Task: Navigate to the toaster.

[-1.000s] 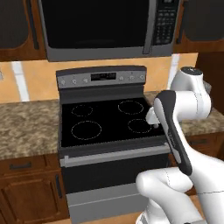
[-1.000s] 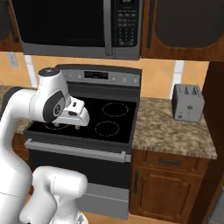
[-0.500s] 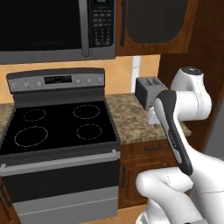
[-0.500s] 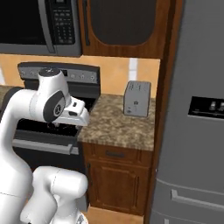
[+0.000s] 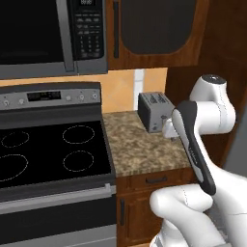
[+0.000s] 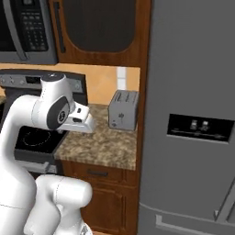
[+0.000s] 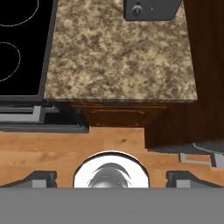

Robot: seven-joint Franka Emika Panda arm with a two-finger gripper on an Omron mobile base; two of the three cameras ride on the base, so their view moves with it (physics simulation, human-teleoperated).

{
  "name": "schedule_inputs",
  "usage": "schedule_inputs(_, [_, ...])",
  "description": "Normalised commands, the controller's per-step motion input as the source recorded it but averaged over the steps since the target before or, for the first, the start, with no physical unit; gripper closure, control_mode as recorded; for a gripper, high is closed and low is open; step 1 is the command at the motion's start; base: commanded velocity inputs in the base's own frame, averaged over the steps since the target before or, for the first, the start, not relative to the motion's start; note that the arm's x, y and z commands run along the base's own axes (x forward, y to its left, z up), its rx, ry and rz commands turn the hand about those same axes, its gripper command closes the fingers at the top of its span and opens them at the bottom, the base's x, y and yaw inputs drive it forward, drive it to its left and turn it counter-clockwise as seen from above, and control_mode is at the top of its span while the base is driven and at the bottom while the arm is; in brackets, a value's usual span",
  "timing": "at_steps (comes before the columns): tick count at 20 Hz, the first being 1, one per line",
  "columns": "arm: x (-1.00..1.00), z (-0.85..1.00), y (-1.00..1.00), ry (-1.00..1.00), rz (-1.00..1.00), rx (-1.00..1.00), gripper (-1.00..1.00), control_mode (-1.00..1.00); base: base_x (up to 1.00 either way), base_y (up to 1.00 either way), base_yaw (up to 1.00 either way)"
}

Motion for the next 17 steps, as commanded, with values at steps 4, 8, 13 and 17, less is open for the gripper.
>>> schedule_inputs(4, [0.00,0.00,0.00,0.00,0.00,0.00,-1.00,1.00,0.76,-0.15,0.00])
schedule_inputs(8, [0.00,0.00,0.00,0.00,0.00,0.00,-1.00,1.00,0.63,-0.38,0.00])
schedule_inputs(13, [0.00,0.00,0.00,0.00,0.00,0.00,-1.00,1.00,0.55,-0.43,0.00])
schedule_inputs(17, [0.00,0.00,0.00,0.00,0.00,0.00,-1.00,1.00,0.30,-0.68,-0.07])
